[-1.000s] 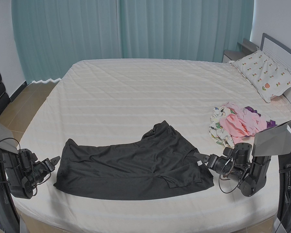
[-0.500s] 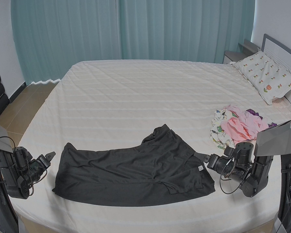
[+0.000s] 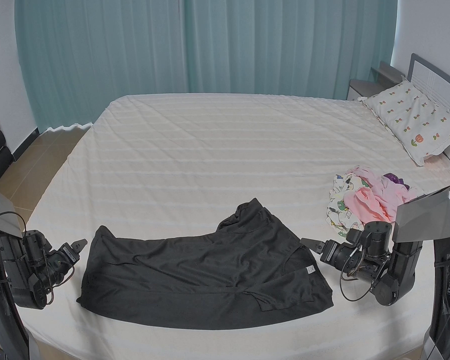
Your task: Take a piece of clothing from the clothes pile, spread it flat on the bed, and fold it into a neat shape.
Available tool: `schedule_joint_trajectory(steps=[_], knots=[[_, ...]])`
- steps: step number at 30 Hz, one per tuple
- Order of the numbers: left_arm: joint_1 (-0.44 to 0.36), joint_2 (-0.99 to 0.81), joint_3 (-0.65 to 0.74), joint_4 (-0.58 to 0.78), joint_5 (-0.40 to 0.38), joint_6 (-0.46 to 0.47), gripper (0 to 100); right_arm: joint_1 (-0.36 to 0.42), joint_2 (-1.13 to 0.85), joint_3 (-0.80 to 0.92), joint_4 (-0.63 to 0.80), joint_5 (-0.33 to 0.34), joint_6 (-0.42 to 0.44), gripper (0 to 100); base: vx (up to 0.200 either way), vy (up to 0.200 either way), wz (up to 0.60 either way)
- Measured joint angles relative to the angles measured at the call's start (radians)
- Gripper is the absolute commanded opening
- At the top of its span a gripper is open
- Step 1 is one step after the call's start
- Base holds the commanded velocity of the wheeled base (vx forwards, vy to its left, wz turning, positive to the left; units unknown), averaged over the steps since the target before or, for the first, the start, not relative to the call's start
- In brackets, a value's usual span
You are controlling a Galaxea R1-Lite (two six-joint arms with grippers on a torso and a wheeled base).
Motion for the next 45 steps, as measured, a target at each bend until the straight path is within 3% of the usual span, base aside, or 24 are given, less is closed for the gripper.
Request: schedule_joint_trajectory(steps=[5, 17, 26, 45], knots=[[0.008, 0.002, 0.009, 0.0, -0.001, 0.0, 100, 0.003, 0.0, 0.003, 0.0, 0.0, 0.0, 100, 0.0, 0.2, 0.0], [0.01, 0.018, 0.031, 0.0, -0.003, 0.001, 100, 0.007, 0.001, 0.004, -0.001, 0.0, -0.001, 100, 0.0, 0.0, 0.0], [0.01, 0.032, 0.032, 0.0, -0.003, 0.001, 100, 0.008, 0.001, 0.002, 0.0, 0.0, -0.001, 100, -0.2, 0.0, 0.0], [0.005, 0.033, 0.009, 0.0, 0.017, -0.053, 100, 0.009, 0.006, 0.003, 0.0, 0.0, -0.001, 100, 0.0, 0.0, 0.0]])
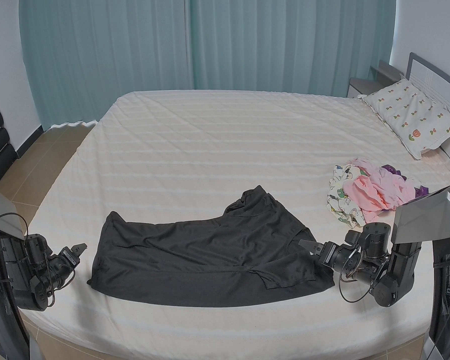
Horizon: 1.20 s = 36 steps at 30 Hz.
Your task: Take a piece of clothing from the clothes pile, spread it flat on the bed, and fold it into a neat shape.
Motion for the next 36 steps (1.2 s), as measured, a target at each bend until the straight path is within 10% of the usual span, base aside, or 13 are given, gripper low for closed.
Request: schedule_joint_trajectory(steps=[14, 36], knots=[[0.004, 0.0, 0.002, 0.0, -0.006, -0.004, 100, 0.002, 0.002, 0.002, 0.0, 0.0, 0.001, 100, 0.0, 0.171, 0.0], [-0.002, 0.003, 0.008, 0.0, 0.006, 0.003, 100, 0.014, 0.003, 0.002, 0.0, 0.0, 0.001, 100, 0.082, 0.0, 0.0]])
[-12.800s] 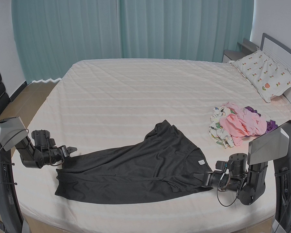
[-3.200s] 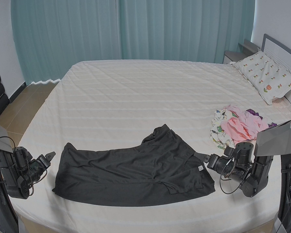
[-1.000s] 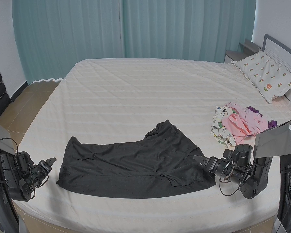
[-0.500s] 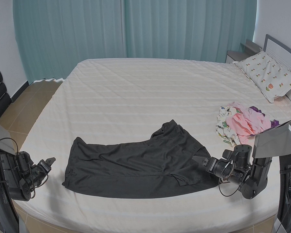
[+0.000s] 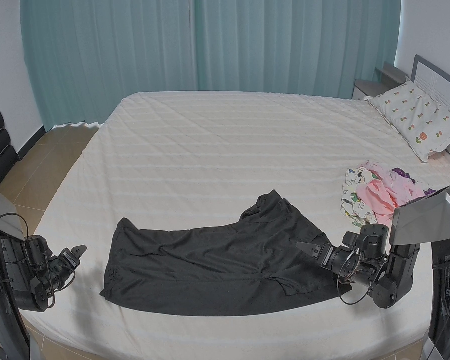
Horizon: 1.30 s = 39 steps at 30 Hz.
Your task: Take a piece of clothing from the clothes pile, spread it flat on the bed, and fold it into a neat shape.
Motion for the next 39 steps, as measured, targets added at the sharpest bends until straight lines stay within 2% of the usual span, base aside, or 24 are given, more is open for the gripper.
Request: schedule_joint_trajectory(steps=[11, 17, 23, 29, 39], knots=[[-0.003, 0.0, 0.001, -0.001, 0.001, -0.006, 100, 0.002, 0.0, 0.0, 0.0, 0.0, 0.0, 100, 0.0, 0.0, 0.0], [-0.006, 0.0, 0.001, 0.0, 0.0, -0.006, 100, 0.002, 0.0, -0.001, 0.0, 0.0, 0.0, 100, 0.0, -0.2, 0.0], [-0.007, -0.001, 0.007, 0.0, 0.001, -0.006, 100, 0.003, 0.0, -0.002, 0.0, 0.0, 0.0, 100, 0.0, 0.0, 0.0], [-0.053, -0.01, 0.001, 0.0, 0.001, -0.004, 100, 0.0, -0.001, -0.003, 0.0, -0.001, 0.0, 100, 0.0, 0.0, 0.0], [-0.122, 0.006, -0.15, 0.001, 0.03, 0.012, 100, 0.002, -0.001, -0.001, 0.0, 0.0, 0.0, 100, 0.0, 0.0, 0.0]])
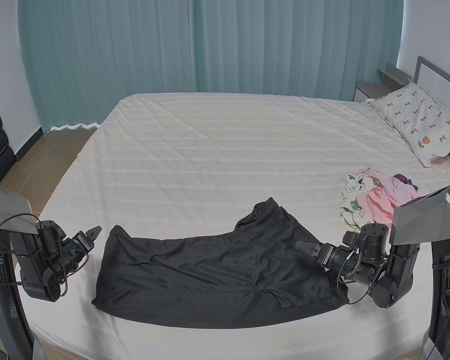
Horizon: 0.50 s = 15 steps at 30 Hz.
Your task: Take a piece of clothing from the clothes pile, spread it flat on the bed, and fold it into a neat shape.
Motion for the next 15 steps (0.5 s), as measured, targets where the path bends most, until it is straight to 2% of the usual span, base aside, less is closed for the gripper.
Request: schedule_joint_trajectory(steps=[7, 8, 10, 15], knots=[[-0.023, 0.031, -0.189, 0.156, 0.019, 0.022, 100, -0.001, 0.0, 0.0, 0.0, 0.0, 0.0, 100, 0.0, 0.0, 0.0], [-0.034, 0.043, -0.262, 0.221, 0.024, 0.026, 100, -0.001, 0.0, 0.0, 0.0, 0.0, 0.0, 100, 0.0, 0.0, 0.0], [-0.048, 0.057, -0.328, 0.265, 0.029, 0.03, 100, -0.001, 0.0, 0.001, 0.0, 0.0, 0.0, 100, 0.0, 0.0, 0.0], [-0.097, 0.093, -0.433, 0.31, 0.031, 0.025, 100, 0.001, 0.002, 0.001, 0.0, 0.0, 0.0, 100, 0.0, 0.0, 0.0]])
